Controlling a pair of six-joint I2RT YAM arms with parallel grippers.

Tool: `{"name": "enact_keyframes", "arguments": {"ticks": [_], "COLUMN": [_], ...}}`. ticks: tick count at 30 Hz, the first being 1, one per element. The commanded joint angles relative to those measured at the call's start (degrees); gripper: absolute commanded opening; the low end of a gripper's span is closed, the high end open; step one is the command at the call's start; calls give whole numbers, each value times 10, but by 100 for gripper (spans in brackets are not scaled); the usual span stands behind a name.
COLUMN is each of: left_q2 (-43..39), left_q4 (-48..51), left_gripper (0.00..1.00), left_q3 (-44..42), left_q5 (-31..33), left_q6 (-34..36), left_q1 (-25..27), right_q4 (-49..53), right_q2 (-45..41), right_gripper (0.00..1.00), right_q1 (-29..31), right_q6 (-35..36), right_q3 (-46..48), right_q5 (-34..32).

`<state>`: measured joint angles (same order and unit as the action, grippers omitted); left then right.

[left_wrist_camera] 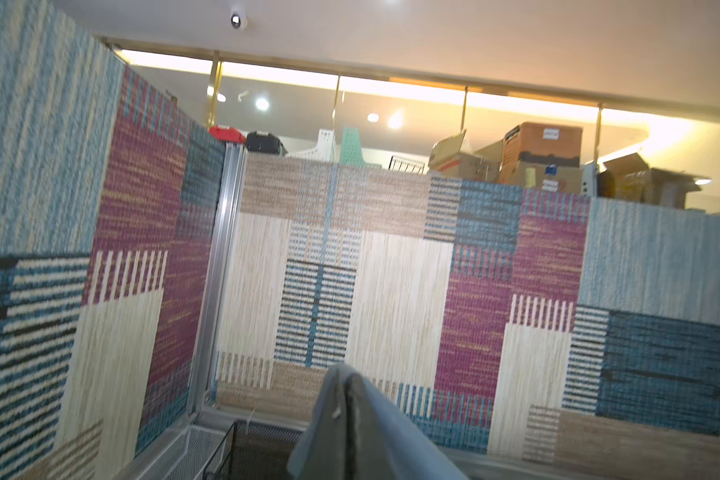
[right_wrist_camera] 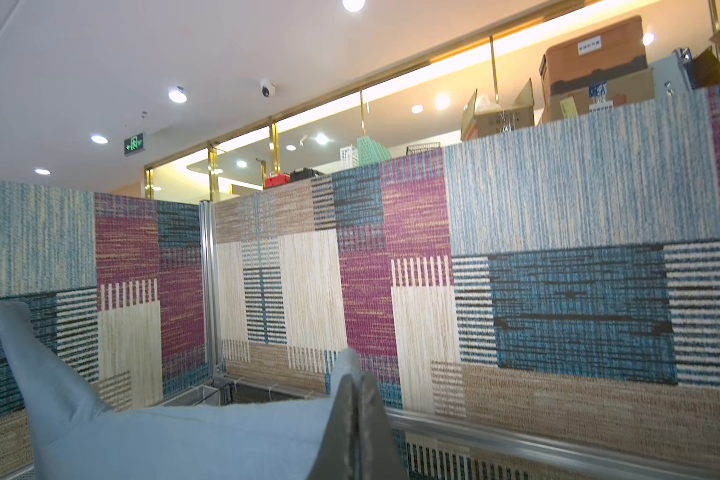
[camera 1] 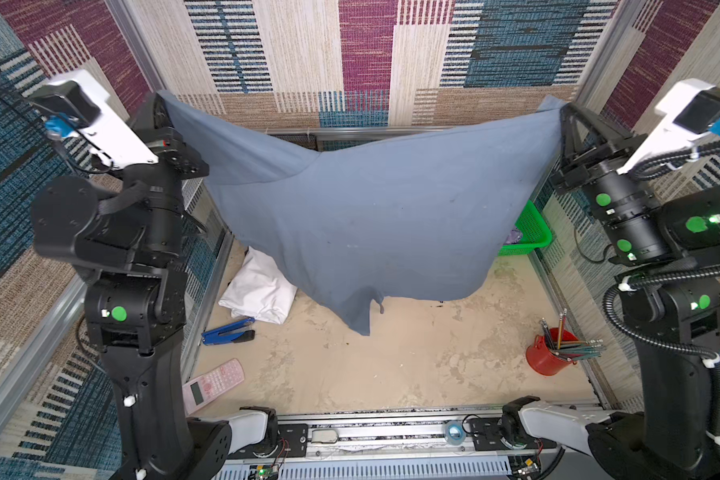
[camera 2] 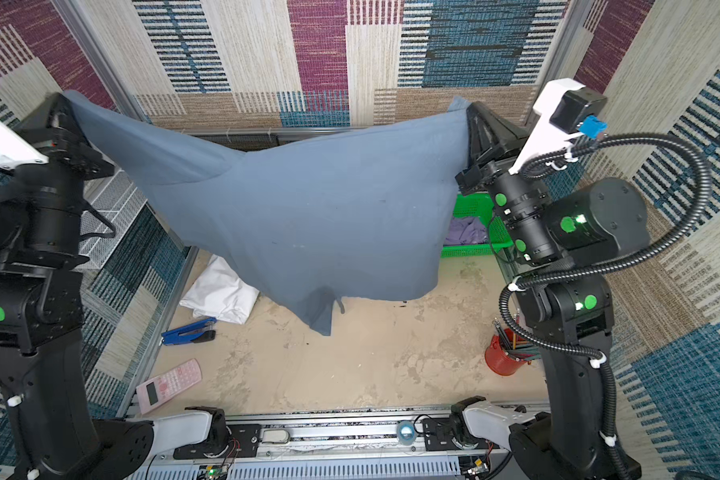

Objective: Fold and stack the t-shirts
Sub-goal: 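Lift the grey t-shirt high with both grippers, shaking it out, then lower the shirt onto the table with both grippers, laying it flat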

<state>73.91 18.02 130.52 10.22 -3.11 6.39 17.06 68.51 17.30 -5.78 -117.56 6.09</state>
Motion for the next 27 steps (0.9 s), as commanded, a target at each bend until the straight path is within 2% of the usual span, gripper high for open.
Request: {"name": "enact_keyframes", "arguments": {"ticks": [1, 9, 12, 16, 20, 25, 27], "left_q2": [3, -46, -41, -12, 26, 34, 35], "left_q4": [-46, -57, -59, -66, -70, -157, -204], "left_gripper": [0, 0, 0, 0, 0, 0, 0], "left_q3": [62, 65, 58, 38, -29, -257, -364], "left_q5": [-42, -51, -41, -14, 20, 59, 78], "left_q6": [28, 41, 50, 62, 62, 35, 24], "left_q1": [-1, 3, 5, 6, 6, 6, 6], "right_q4": [-29, -36, -3, 102, 80, -36, -83], "right_q2": [-3, -38, -25, 41, 42, 35, 56], "right_gripper": [0, 0, 0, 0, 0, 0, 0], "right_q1": [0, 0, 0, 0, 0, -9, -24], "right_q6": [2, -3, 10, 24, 29, 34, 25], "right_q3": [-22, -19, -35, -72, 60, 301, 377], "right_q5": [12, 12, -31, -98, -161, -220, -207]}}
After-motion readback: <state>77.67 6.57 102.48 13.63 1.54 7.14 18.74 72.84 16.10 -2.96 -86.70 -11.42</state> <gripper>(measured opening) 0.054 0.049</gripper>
